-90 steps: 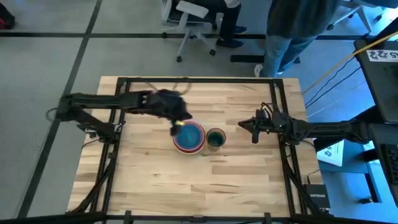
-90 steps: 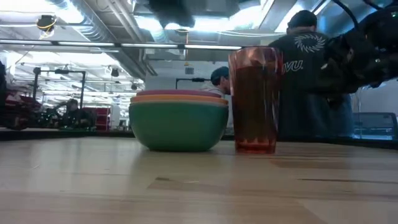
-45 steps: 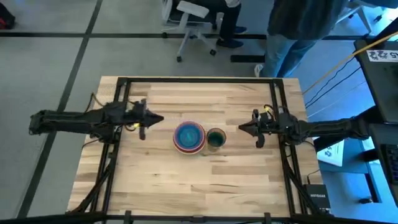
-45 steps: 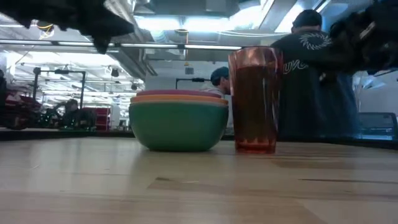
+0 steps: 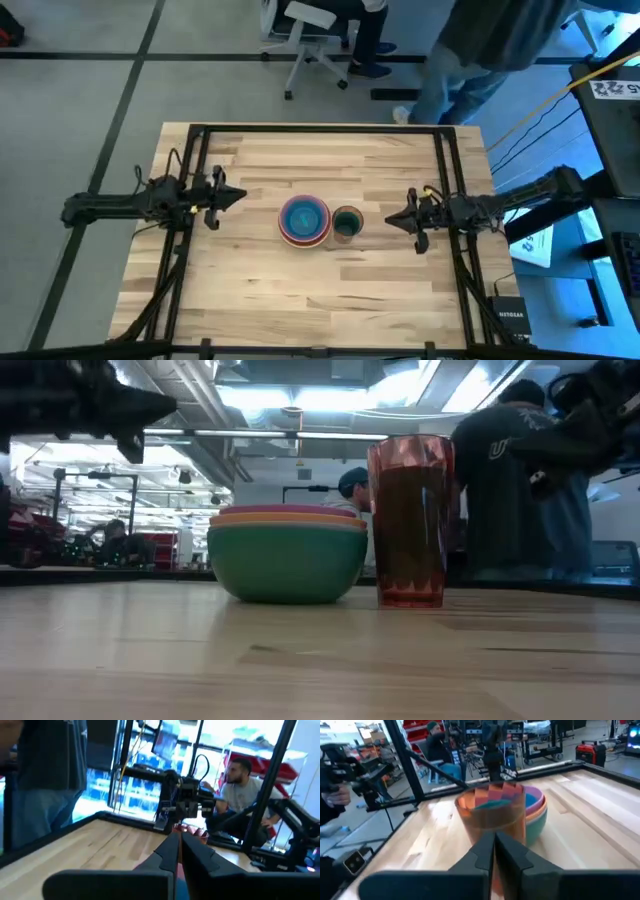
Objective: Nest bowls inside each other
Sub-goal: Return to Home Position
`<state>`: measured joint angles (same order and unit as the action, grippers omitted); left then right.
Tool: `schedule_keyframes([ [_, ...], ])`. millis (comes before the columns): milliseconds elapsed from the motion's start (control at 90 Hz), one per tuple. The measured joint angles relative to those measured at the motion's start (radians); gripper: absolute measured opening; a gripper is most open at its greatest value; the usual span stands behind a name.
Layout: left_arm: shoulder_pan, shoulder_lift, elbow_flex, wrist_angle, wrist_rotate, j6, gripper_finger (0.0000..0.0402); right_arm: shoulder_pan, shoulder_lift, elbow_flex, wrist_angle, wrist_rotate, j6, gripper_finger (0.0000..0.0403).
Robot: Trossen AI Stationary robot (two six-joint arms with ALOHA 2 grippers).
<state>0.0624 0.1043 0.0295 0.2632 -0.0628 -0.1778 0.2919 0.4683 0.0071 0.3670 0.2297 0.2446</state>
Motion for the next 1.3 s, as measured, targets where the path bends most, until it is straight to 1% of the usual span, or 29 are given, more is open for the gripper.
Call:
schedule_keyframes([
  [56,0.000,-0.031,-0.019,0.009,-0.001,0.012,0.0000,0.012,-0.015,0.000,-0.009,0.013,-0.004,0.0001],
  [222,-0.006,-0.104,-0.020,-0.078,-0.002,0.029,0.0000,0.041,-0.068,0.000,-0.054,0.014,-0.013,0.0001],
  [567,-0.017,-0.101,-0.020,-0.095,0.000,0.029,0.0000,0.110,-0.198,0.000,-0.185,0.089,-0.012,0.0000],
  [622,-0.017,-0.101,-0.020,-0.095,0.000,0.029,0.0000,0.128,-0.220,0.000,-0.213,0.118,-0.010,0.0001],
  [733,-0.017,-0.101,-0.020,-0.095,0.000,0.027,0.0000,0.164,-0.278,0.000,-0.274,0.163,-0.013,0.0000],
  [833,-0.017,-0.101,-0.020,-0.094,0.000,0.022,0.0000,0.175,-0.351,0.000,-0.304,0.160,-0.059,0.0000],
  [967,-0.017,-0.100,-0.020,-0.072,0.000,0.025,0.0000,0.164,-0.462,0.000,-0.310,0.080,-0.180,0.0000],
  [1056,-0.017,-0.100,-0.020,-0.050,-0.001,0.035,0.0000,0.133,-0.464,0.000,-0.317,0.056,-0.223,0.0000],
  [1156,-0.017,-0.100,-0.020,-0.041,0.000,0.050,0.0000,0.063,-0.459,0.000,-0.312,0.052,-0.227,0.0000],
  [1300,-0.016,-0.100,-0.020,-0.045,0.000,0.050,0.0000,-0.067,-0.464,0.000,-0.326,-0.023,-0.227,0.0000],
])
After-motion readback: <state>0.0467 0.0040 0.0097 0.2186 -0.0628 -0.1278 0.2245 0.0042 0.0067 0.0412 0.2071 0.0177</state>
